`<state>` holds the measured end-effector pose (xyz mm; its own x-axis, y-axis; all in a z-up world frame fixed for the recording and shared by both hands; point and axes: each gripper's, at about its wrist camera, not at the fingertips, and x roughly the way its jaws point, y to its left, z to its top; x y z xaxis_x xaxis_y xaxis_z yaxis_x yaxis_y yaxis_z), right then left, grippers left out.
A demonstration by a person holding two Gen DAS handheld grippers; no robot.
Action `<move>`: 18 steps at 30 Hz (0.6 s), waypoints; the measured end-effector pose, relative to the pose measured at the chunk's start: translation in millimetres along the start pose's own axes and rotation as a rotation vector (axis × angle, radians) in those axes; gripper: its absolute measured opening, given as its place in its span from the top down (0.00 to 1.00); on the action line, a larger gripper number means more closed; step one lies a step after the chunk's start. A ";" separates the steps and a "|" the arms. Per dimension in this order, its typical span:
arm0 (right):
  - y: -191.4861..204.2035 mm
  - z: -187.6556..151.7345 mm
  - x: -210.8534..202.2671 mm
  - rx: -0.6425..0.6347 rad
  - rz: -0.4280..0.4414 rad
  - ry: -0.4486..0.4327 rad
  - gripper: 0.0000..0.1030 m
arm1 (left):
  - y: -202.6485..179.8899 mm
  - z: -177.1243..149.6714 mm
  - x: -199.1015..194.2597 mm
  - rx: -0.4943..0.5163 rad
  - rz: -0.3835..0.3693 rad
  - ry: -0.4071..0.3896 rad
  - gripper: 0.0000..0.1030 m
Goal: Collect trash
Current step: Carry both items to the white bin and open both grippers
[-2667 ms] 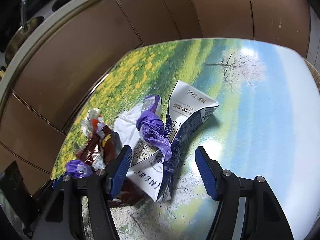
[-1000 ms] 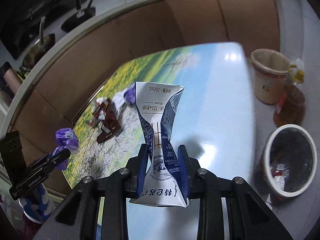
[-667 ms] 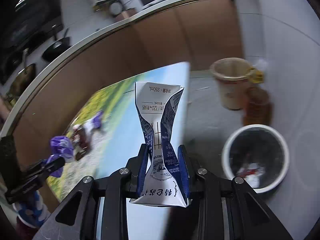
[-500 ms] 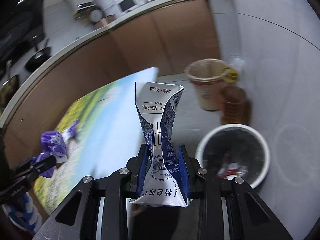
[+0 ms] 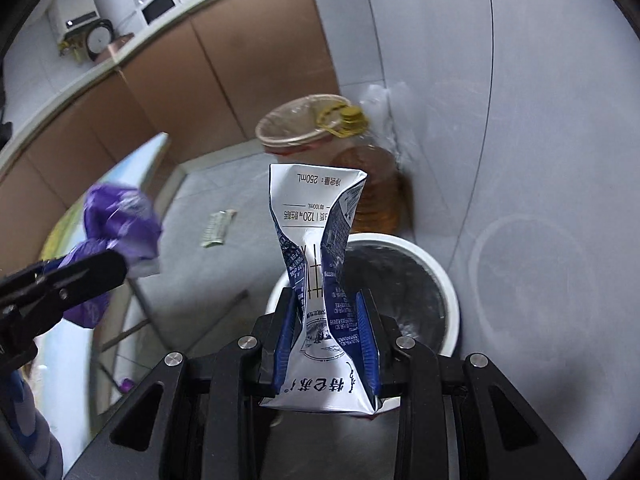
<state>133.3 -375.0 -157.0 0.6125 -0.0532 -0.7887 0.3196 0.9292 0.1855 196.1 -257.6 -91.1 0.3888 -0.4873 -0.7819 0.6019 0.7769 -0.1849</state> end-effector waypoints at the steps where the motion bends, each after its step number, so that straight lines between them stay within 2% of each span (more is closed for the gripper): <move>1: -1.7 -1.0 3.9 -0.001 -0.011 0.004 0.70 | -1.5 3.1 9.7 -0.006 -0.006 0.010 0.69; 4: -6.3 0.5 15.0 -0.007 -0.050 0.008 0.67 | 0.2 8.8 27.2 -0.037 -0.046 0.027 0.60; 6: -8.9 -1.3 17.2 -0.020 -0.091 0.007 0.53 | 4.3 10.7 30.2 -0.057 -0.063 0.025 0.56; 10: -10.2 -5.5 13.6 -0.019 -0.118 0.002 0.48 | 8.6 12.3 20.4 -0.072 -0.058 -0.003 0.54; 14: -5.5 -3.1 5.3 -0.018 -0.117 -0.028 0.38 | 11.8 9.6 -3.2 -0.067 -0.016 -0.065 0.54; 18: 14.1 -2.6 -26.7 -0.045 -0.102 -0.091 0.27 | 15.6 -1.4 -42.1 -0.070 0.046 -0.155 0.54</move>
<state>119.5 -359.5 -134.9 0.6423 -0.1792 -0.7452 0.3521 0.9326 0.0792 188.2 -224.5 -61.9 0.5208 -0.5023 -0.6903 0.5330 0.8229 -0.1967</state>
